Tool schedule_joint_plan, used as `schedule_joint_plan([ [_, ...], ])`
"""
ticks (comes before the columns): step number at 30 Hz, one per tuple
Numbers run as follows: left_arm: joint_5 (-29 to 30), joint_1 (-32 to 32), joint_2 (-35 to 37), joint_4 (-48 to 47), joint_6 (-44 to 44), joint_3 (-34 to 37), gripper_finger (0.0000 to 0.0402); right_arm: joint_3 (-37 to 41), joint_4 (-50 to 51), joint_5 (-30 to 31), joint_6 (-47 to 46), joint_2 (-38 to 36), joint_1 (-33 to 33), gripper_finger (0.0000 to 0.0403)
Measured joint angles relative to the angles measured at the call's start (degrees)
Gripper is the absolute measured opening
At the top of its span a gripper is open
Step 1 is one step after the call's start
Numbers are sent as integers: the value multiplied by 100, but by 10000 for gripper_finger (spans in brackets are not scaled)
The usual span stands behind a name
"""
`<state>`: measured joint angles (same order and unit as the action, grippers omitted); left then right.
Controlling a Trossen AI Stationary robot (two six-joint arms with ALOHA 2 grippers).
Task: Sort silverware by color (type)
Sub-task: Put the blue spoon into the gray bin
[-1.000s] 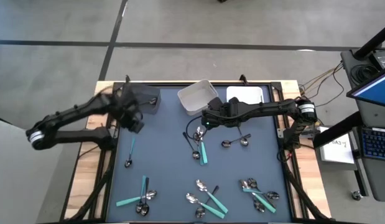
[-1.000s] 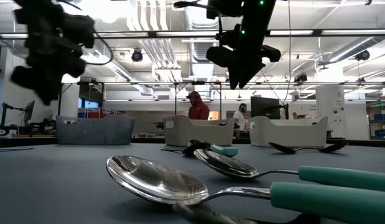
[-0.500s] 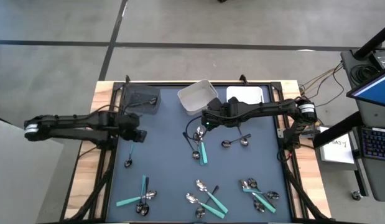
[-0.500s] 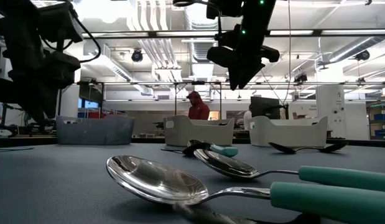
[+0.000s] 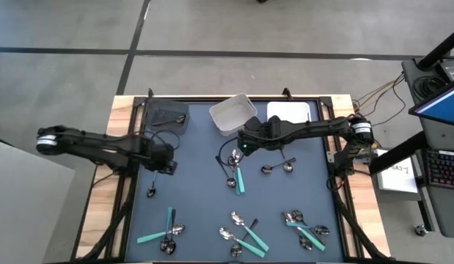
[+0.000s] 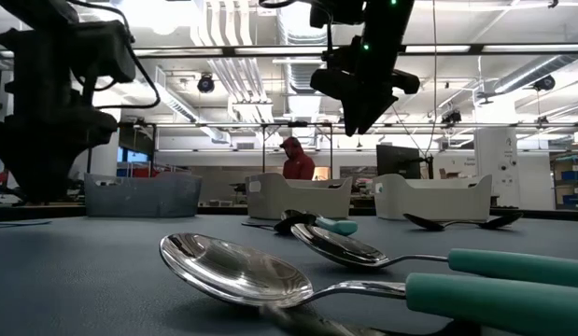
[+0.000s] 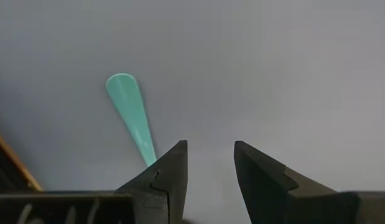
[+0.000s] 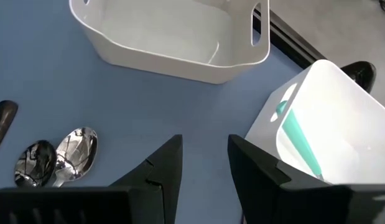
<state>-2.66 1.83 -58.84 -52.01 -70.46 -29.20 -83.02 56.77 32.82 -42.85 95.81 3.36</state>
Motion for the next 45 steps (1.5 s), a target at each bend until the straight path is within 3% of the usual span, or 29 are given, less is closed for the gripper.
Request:
schedule_joint_plan([
  [11, 110, -236, -985, -48, -677, -618, 113, 0, -2, 15, 152, 0, 0, 121],
  [19, 531, -833, -1756, -304, -730, -1086, 113, 0, -2, 15, 286, 0, 0, 121],
  [23, 532, -1113, -2028, -725, -1275, -1069, 113, 0, 0, 16, 306, 0, 0, 121],
  [37, 468, -2025, -2261, -1183, -2923, -1043, 113, 0, -2, 18, 530, 0, 2, 121],
  [45, 459, -2090, -2263, -949, -3321, -1039, 104, 0, -4, 21, 624, 0, 2, 121],
])
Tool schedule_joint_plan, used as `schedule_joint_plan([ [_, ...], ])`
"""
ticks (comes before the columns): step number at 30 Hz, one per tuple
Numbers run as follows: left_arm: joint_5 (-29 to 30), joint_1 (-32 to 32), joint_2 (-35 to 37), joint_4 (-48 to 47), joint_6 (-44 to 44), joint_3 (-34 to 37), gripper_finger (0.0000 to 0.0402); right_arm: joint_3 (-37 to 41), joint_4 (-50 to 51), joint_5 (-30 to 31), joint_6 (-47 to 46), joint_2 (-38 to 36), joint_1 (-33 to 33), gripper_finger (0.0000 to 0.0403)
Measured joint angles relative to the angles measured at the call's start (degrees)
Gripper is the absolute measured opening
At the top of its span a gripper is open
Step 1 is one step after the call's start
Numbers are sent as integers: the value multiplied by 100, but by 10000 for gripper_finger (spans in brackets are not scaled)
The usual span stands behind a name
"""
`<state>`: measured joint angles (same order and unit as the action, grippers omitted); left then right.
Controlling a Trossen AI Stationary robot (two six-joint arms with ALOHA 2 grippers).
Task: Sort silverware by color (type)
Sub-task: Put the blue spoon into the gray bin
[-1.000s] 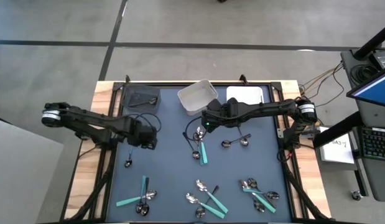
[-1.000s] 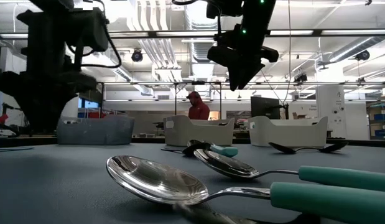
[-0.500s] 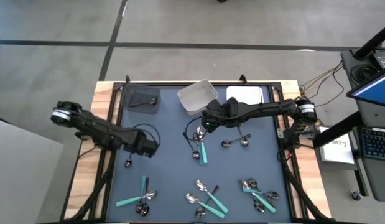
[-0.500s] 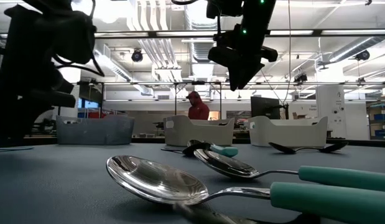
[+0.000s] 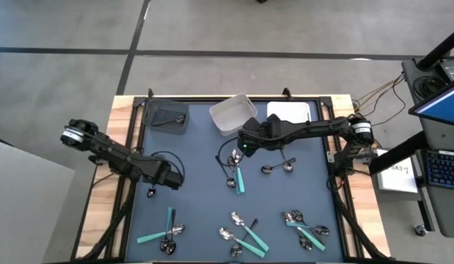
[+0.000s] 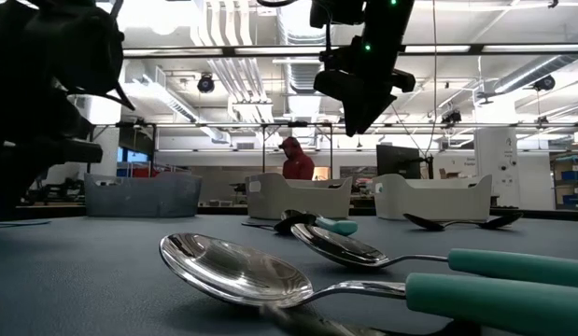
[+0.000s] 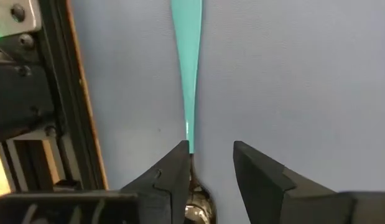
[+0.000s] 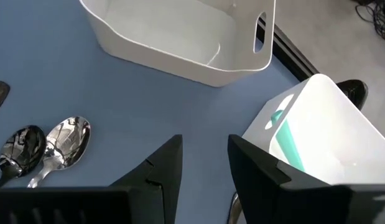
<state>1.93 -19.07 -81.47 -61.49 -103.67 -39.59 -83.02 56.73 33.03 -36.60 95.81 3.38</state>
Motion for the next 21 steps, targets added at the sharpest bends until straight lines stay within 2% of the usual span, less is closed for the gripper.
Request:
schedule_joint_plan([
  [6, -142, -2, 0, 21, -261, 236, 74, 0, 0, 0, 20, 0, 0, 121],
  [10, -262, -2, 2, 446, -318, 476, 59, 0, 0, 0, 20, 0, 0, 121],
  [21, -289, -2, 13, 593, -275, 618, 47, 1, 0, 0, 22, 0, 2, 121],
])
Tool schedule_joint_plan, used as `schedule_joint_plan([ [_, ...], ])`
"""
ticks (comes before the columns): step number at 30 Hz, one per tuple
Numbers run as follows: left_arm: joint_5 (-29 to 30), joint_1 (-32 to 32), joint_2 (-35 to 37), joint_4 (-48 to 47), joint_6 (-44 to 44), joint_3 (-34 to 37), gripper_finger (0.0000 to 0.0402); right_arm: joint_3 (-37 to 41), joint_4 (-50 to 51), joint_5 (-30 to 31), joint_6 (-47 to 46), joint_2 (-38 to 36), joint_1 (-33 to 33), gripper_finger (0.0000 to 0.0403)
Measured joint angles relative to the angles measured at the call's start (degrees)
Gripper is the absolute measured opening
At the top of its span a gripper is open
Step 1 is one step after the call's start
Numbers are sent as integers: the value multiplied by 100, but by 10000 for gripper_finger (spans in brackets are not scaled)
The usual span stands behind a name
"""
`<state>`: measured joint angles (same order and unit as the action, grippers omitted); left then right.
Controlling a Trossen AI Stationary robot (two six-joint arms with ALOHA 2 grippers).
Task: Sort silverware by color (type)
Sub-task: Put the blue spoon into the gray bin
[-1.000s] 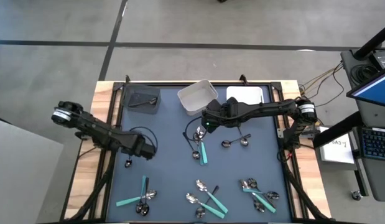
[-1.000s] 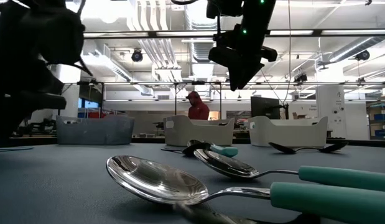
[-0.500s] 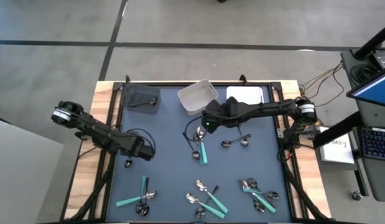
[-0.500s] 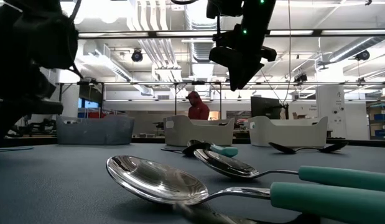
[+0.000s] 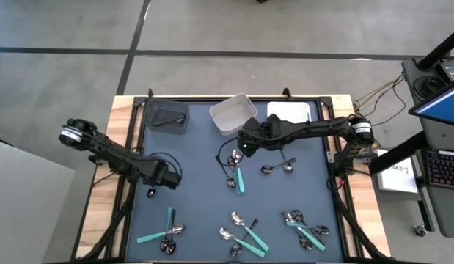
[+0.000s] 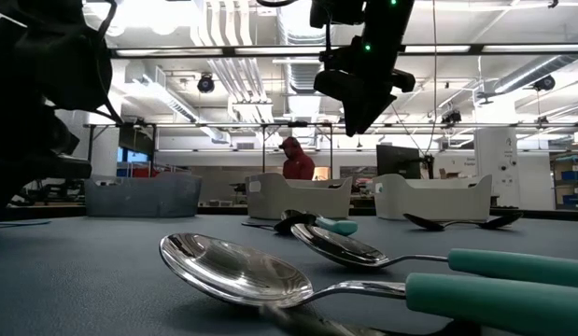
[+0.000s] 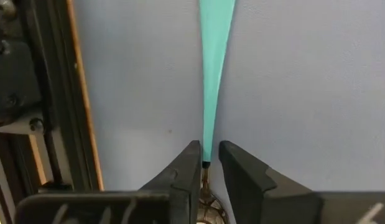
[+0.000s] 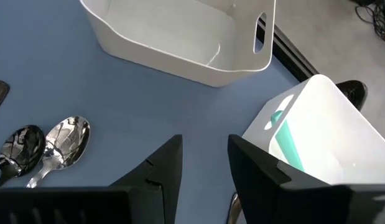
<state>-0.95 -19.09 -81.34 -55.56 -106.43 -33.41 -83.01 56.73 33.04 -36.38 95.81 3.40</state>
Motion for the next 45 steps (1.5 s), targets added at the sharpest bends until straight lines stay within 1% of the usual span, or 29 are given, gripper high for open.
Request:
schedule_joint_plan([
  [2, 26, 0, 0, 135, 246, 2, 36, 1, -2, 0, 0, 0, 0, 121],
  [5, 84, 0, -12, 215, 508, -89, 10, -1, -2, 2, 0, 0, 0, 121],
  [7, 100, 0, -33, 211, 624, -230, 5, 1, -2, 2, 0, 0, 0, 121],
  [10, 165, 0, -26, 572, 890, -483, 4, 1, -2, 4, 0, 0, 0, 121],
  [12, 290, 0, -26, 571, 1091, -559, 2, 1, 0, 4, 0, 0, 0, 121],
  [15, 702, 1, -23, 1173, 1381, -862, 2, 1, 0, 4, 1, 0, 0, 121],
  [17, 1100, 22, -16, 1097, 1526, -1027, 1, 1, 0, 2, 0, 0, 0, 121],
  [21, 1809, 157, -16, 1239, 1986, -1538, 1, 1, 4, 1, 75, -2, 0, 121],
  [27, 2779, 552, -11, 1259, 3371, -2296, 1, 1, 24, 5, 50, -133, 0, 121],
  [30, 3061, 928, -13, 1315, 4083, -2579, 0, 1, 12, 168, 47, -242, 26, 121],
  [34, 3106, 1635, -13, 1669, 5121, -2781, 0, 1, -10, 255, 42, -405, 116, 121],
  [37, 2905, 2232, -49, 2429, 6000, -2786, 0, 1, -17, 266, 42, -469, 146, 121],
  [41, 2024, 3048, -260, 3650, 6960, -2786, 0, 1, -13, 251, 42, -474, 153, 121],
  [45, 1074, 3765, -704, 4881, 7514, -2800, 0, 1, -2, 254, 42, -472, 171, 121],
])
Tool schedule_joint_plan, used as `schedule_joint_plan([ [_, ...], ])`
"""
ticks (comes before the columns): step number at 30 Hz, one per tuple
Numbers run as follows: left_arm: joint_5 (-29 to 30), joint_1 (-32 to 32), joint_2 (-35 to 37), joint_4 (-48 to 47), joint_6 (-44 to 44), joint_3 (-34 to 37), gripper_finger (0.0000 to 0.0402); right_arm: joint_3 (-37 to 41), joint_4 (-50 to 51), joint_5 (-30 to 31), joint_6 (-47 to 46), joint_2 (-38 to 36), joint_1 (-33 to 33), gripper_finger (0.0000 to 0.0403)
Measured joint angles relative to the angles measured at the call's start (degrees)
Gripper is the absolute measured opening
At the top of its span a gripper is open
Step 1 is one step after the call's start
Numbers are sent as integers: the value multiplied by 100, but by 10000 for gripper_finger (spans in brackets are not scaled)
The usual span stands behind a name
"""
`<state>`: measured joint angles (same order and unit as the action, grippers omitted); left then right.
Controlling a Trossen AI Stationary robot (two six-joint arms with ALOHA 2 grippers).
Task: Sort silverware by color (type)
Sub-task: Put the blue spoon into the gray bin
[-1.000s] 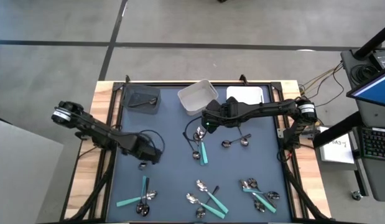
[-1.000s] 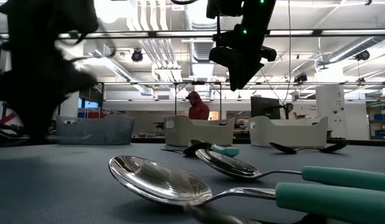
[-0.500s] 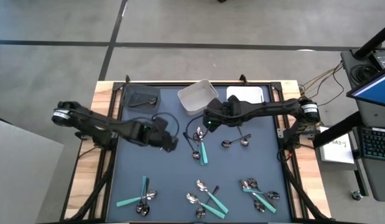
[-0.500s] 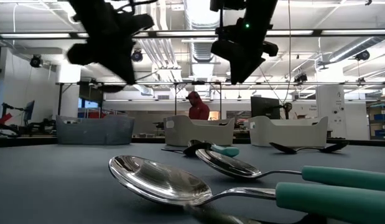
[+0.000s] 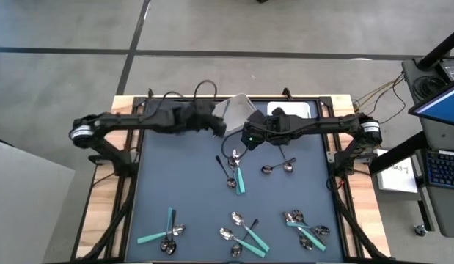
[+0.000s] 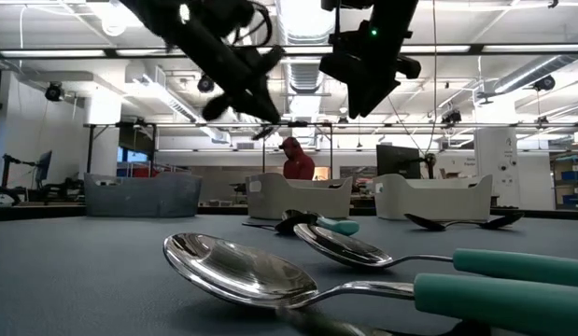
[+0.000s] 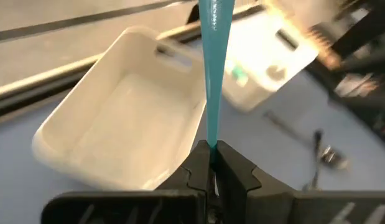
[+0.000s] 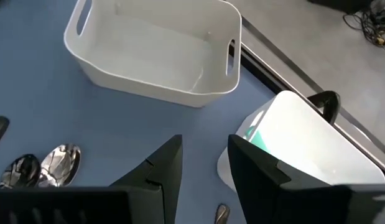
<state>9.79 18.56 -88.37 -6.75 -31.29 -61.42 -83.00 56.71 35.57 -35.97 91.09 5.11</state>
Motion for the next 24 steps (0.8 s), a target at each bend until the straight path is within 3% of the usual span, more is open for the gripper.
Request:
schedule_joint_plan([
  [5, -753, 571, -869, 289, 655, -575, 0, 0, -2, 35, 0, -1, 165, 121],
  [9, -773, 700, -1639, -280, 1502, -1473, 0, 0, 2, 55, 6, 0, 335, 121],
  [17, -236, 709, -2849, -2866, 2684, -3483, 0, 0, 208, 52, 50, 0, 567, 121],
  [24, -331, 716, -3045, -3129, 3076, -3865, 14, 0, 558, 50, -54, 0, 609, 121],
])
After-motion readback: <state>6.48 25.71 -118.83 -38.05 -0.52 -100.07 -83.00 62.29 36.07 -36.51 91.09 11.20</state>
